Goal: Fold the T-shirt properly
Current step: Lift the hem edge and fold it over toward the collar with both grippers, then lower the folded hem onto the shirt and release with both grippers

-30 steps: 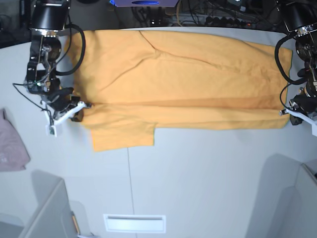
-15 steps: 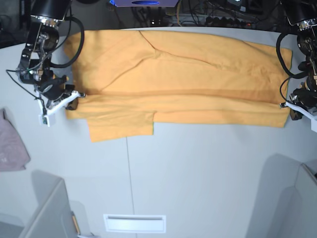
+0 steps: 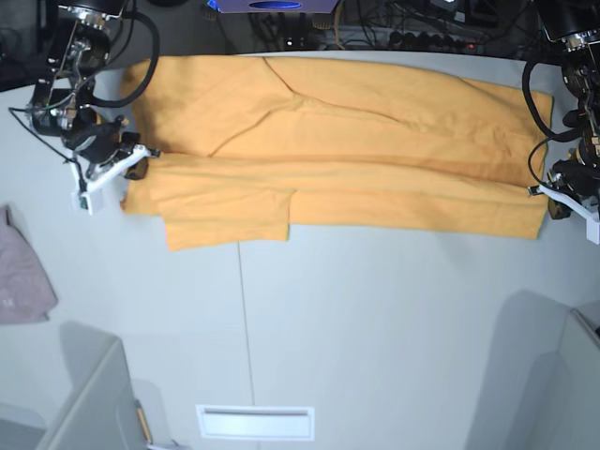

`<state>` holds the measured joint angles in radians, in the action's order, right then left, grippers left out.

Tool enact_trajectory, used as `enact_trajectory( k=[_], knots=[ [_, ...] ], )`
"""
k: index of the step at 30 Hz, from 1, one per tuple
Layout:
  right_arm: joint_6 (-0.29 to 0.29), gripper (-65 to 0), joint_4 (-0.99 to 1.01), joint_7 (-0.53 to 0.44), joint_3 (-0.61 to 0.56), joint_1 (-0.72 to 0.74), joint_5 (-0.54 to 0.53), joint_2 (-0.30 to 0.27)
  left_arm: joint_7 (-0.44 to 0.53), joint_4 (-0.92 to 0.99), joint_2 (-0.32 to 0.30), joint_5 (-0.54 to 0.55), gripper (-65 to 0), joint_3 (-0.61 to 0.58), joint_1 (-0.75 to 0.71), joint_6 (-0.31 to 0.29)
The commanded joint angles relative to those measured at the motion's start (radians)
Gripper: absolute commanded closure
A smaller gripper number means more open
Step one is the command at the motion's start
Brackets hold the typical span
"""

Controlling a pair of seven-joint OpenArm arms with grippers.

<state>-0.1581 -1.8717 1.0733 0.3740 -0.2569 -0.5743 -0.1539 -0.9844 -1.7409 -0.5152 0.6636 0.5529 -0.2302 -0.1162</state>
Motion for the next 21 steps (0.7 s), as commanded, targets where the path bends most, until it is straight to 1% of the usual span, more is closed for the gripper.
enact_trajectory(
  k=[1,5,8,12,21],
  knots=[
    [-0.004,0.0,-0.016,-0.017,0.006,-0.003,-0.01,-0.011,0.019,-0.023,-0.021,0.003,0.0,0.025,0.004,-0.001],
    [-0.004,0.0,-0.018,-0.015,0.006,-0.034,-0.01,-0.013,0.019,-0.069,-0.021,0.005,0.0,0.092,-0.036,-0.001],
    [-0.004,0.0,-0.021,-0.015,0.006,-0.052,-0.01,-0.013,0.019,-0.08,-0.021,0.003,0.0,0.089,-0.059,-0.001],
    [-0.004,0.0,-0.016,-0.02,0.007,-0.061,-0.003,-0.016,0.019,-0.077,-0.016,0.003,0.0,0.032,-0.074,-0.001],
    [-0.002,0.0,0.011,-0.017,0.007,-0.063,-0.002,-0.017,0.023,-0.074,-0.016,0.002,0.0,0.034,-0.131,-0.001]
  ],
)
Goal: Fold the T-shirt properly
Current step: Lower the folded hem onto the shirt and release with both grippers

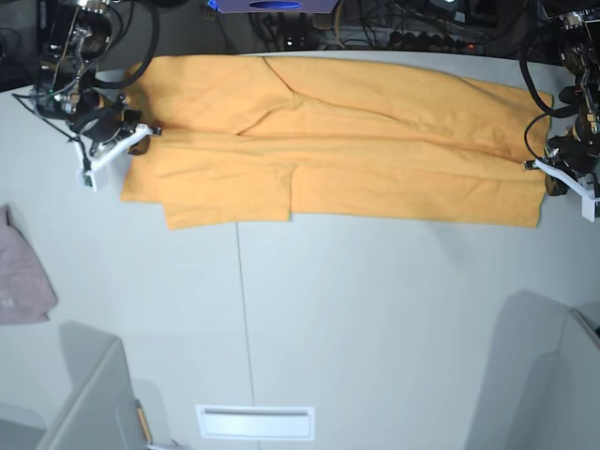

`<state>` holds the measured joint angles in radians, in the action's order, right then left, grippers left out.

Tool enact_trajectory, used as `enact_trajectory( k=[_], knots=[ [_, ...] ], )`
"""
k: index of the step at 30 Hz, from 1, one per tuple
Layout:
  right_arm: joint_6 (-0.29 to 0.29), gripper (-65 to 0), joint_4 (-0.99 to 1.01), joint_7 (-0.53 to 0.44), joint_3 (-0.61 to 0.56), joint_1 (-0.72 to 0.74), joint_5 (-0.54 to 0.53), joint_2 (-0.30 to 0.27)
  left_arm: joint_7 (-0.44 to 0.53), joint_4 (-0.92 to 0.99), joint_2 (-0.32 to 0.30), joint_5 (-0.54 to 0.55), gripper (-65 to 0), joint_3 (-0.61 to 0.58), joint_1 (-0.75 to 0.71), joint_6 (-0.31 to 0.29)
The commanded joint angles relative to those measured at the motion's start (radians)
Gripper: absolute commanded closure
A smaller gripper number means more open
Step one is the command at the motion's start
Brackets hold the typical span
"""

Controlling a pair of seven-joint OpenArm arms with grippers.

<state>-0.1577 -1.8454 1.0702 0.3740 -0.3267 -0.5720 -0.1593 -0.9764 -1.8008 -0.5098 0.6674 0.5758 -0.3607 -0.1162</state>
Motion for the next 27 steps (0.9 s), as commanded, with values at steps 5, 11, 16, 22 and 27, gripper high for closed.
enact_trajectory(
  k=[5,11,16,22,27],
  knots=[
    [-0.001,0.0,-0.017,0.026,0.007,0.005,-0.006,-0.012,0.012,-0.014,-0.02,-0.002,0.0,0.008,-0.01,-0.001],
    [-0.003,-32.0,-0.089,0.071,0.105,-0.001,-0.013,0.019,0.012,-0.017,-0.016,-0.091,0.0,0.003,-0.031,-0.001],
    [-0.006,-34.1,-0.125,0.097,0.109,0.034,-0.013,0.03,0.012,-0.023,0.006,-0.119,0.0,0.003,-0.034,-0.001],
    [-0.006,-34.1,-0.061,0.13,0.016,0.137,-0.007,0.036,0.012,-0.023,0.018,-0.117,0.0,0.003,-0.034,-0.001],
    [-0.004,-34.1,0.071,0.129,0.012,0.182,-0.006,0.027,0.012,-0.023,0.018,-0.117,0.0,0.003,-0.034,-0.001]
  ],
)
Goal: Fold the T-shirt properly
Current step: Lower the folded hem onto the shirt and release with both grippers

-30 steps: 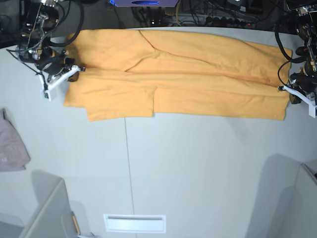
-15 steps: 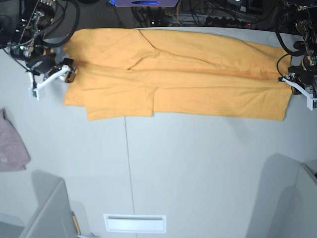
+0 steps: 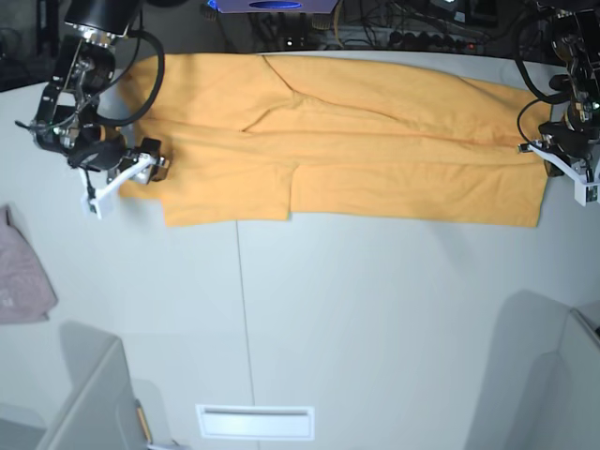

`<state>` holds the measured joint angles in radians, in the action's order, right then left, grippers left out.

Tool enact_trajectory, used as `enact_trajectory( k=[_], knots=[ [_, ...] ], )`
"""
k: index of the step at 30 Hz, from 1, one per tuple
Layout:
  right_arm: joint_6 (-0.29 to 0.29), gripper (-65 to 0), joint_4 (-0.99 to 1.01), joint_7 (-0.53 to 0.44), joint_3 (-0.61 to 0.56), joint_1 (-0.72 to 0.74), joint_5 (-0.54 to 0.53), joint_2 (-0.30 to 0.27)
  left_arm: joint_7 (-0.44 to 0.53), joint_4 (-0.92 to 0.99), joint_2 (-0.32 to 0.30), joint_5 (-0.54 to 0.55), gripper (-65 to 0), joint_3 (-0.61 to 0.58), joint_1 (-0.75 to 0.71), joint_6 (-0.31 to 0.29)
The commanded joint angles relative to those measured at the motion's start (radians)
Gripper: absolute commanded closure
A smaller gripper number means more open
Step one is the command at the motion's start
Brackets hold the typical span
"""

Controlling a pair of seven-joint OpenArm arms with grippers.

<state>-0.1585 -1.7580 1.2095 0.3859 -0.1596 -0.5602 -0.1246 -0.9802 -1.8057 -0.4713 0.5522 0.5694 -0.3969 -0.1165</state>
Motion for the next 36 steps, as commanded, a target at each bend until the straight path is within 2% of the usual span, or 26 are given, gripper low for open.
enact_trajectory(
  k=[1,10,16,20,24,26,27,28,34,36],
  knots=[
    [-0.003,-34.1,-0.01,-0.01,0.0,0.015,-0.017,-0.008,0.016,-0.018,-0.02,-0.002,0.0,0.01,0.002,-0.001],
    [-0.003,-32.3,-0.007,-0.01,-0.008,0.016,-0.021,0.001,0.016,-0.018,-0.02,-0.002,0.0,0.01,0.002,-0.001],
    [-0.005,-14.0,-0.006,-0.01,-0.008,0.018,-0.022,0.001,0.016,-0.016,-0.02,-0.002,0.0,0.01,0.005,-0.001],
    [-0.005,-10.8,0.017,-0.01,-0.008,0.019,-0.024,0.001,0.016,-0.016,-0.02,-0.002,0.0,0.01,0.006,-0.001],
    [-0.005,-0.3,0.062,-0.01,-0.008,0.03,-0.024,0.001,0.016,-0.015,-0.02,-0.002,0.0,0.01,0.006,-0.001],
    [-0.005,0.0,0.057,-0.01,-0.002,0.03,-0.024,0.001,0.016,-0.016,-0.02,-0.002,0.0,0.01,0.006,-0.001],
    [-0.005,-0.8,0.045,-0.01,0.0,0.03,-0.024,0.001,0.016,-0.015,-0.02,-0.002,0.0,0.01,0.008,-0.001],
    [-0.005,-4.5,0.03,-0.009,0.0,0.028,-0.024,0.001,0.016,-0.013,-0.02,-0.002,0.0,0.01,0.008,-0.001],
    [-0.005,-37.5,-0.03,-0.003,0.0,0.032,-0.024,0.001,0.016,-0.01,-0.02,-0.004,0.0,0.01,0.01,-0.001],
    [-0.005,-42.9,-0.004,-0.01,-0.003,0.035,-0.021,-0.007,0.016,-0.01,-0.02,-0.004,0.0,0.01,0.01,-0.001]
  ],
)
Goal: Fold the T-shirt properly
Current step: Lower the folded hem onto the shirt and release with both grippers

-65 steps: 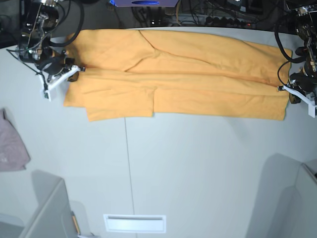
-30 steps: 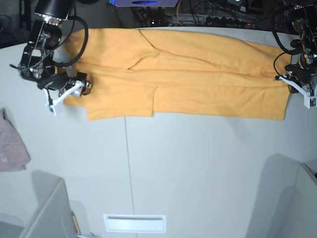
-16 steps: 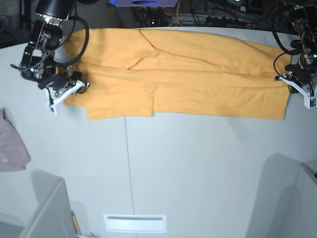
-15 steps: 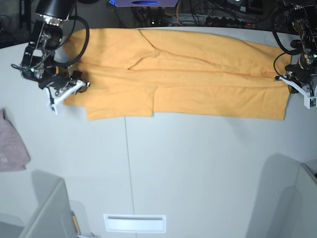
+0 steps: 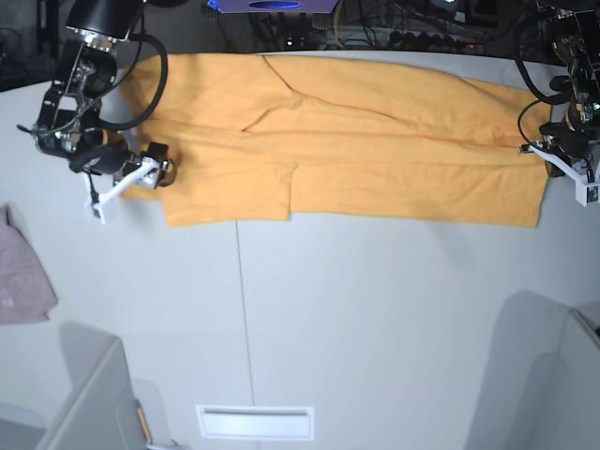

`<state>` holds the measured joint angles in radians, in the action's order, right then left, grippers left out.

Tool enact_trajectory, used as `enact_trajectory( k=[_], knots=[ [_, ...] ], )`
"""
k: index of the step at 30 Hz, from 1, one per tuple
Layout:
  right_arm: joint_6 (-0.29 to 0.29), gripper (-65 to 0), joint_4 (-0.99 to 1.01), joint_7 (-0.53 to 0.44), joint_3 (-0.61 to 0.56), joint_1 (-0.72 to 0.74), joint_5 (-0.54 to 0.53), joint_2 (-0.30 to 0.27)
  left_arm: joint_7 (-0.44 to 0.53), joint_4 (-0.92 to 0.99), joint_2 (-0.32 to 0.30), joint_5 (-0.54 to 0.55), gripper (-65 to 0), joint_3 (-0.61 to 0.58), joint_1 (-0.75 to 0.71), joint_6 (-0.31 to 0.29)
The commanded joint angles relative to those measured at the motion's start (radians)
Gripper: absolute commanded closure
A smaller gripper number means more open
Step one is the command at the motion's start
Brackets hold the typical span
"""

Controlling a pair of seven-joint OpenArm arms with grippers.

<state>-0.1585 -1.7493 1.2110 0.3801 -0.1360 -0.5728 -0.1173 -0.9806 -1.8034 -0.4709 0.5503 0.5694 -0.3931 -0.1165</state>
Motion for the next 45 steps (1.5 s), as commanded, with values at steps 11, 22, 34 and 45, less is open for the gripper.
enact_trajectory(
  k=[11,22,34,45],
  knots=[
    [-0.005,-42.8,0.068,-0.012,-0.003,0.042,-0.01,-0.012,0.016,-0.012,-0.021,-0.002,0.0,0.011,0.006,-0.001],
    [-0.006,-21.9,0.082,-0.012,-0.005,0.042,-0.011,-0.006,0.016,-0.011,-0.021,-0.002,0.0,0.011,0.007,-0.001],
    [-0.114,0.0,0.042,0.011,0.007,0.016,-0.014,-0.005,0.016,-0.011,-0.021,-0.002,0.0,0.016,0.007,-0.001],
    [-0.112,0.0,-0.18,0.076,0.009,-0.11,-0.155,-0.005,0.016,-0.012,-0.021,-0.002,0.0,0.018,0.0,-0.001]
  ],
)
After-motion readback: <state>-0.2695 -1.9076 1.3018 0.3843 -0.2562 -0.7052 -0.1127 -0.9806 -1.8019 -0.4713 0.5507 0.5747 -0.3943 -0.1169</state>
